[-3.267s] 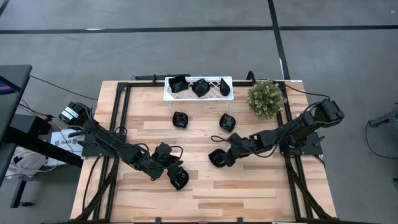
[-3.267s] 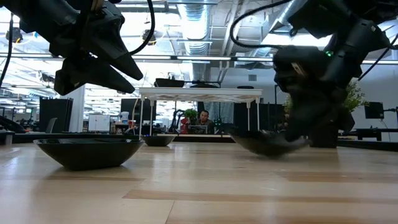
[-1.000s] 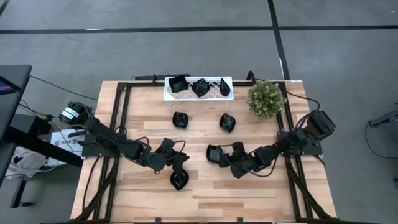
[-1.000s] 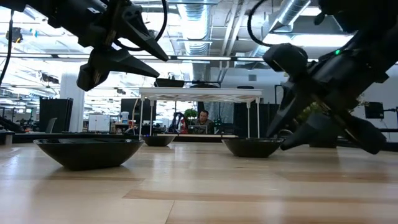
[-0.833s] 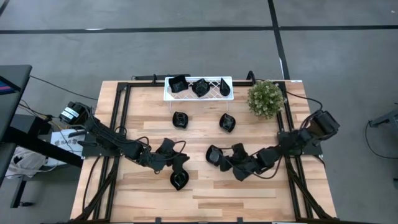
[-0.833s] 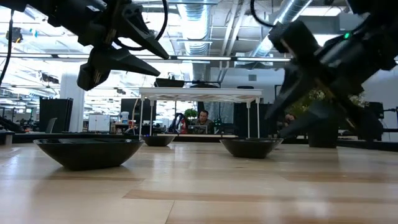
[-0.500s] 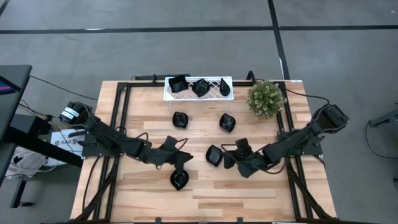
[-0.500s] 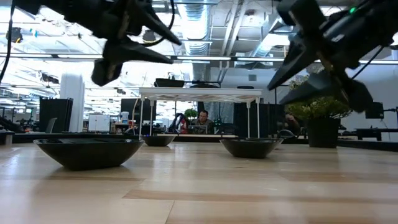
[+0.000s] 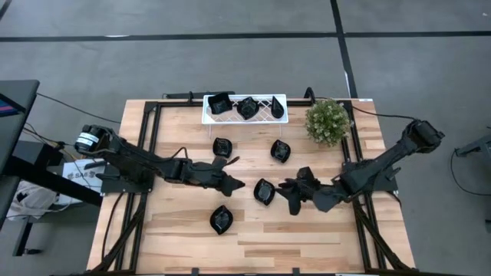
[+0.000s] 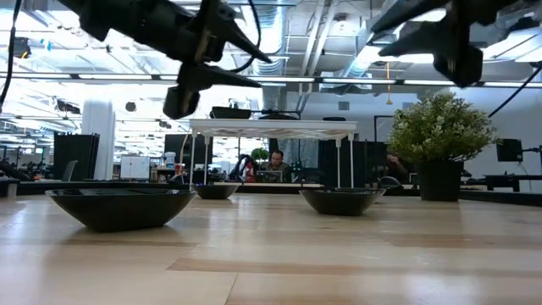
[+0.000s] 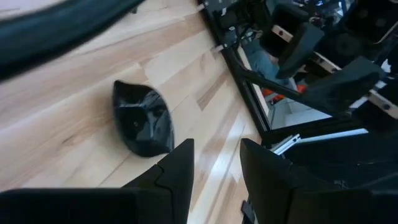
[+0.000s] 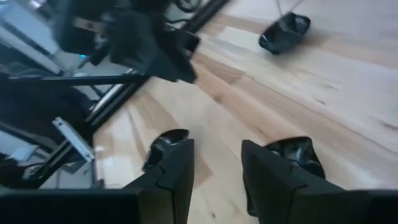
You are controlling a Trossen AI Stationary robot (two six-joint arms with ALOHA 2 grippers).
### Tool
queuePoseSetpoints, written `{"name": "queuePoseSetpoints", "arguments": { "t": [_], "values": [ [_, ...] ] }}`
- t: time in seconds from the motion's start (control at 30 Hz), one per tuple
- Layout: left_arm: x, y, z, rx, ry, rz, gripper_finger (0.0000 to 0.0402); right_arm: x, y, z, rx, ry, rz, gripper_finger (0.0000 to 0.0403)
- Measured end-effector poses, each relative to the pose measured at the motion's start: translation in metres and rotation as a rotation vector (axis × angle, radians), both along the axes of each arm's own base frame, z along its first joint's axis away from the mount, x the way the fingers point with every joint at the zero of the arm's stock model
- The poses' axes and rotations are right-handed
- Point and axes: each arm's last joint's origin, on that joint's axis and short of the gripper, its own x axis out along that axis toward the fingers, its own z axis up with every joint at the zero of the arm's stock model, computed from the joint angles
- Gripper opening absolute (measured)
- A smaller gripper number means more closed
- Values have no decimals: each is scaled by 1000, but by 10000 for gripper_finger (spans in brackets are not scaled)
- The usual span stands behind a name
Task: Pick & Place Mini shaped plates
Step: Stack the leaf-shaped plate on top of the leaf-shaped plate on the shelf
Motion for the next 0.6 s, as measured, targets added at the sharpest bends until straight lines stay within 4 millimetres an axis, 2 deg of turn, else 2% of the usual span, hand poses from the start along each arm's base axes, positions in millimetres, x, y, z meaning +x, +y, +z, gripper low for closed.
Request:
{"name": "queuePoseSetpoints", "arguments": {
  "t": [0.17, 0.37, 0.47, 0.6],
  "values": [
    [17, -5, -1, 26, -2, -39, 131, -7, -4, 13, -36, -36, 25, 124],
    [35, -12, -29, 11, 84, -98, 131, -11, -7, 21, -52, -68, 34, 123],
    [37, -14, -38, -21, 112, -119, 131, -11, -7, 21, -55, -70, 40, 123],
    [37, -16, -35, -18, 102, -116, 131, -10, -6, 19, -55, -63, 51, 123]
  ]
}}
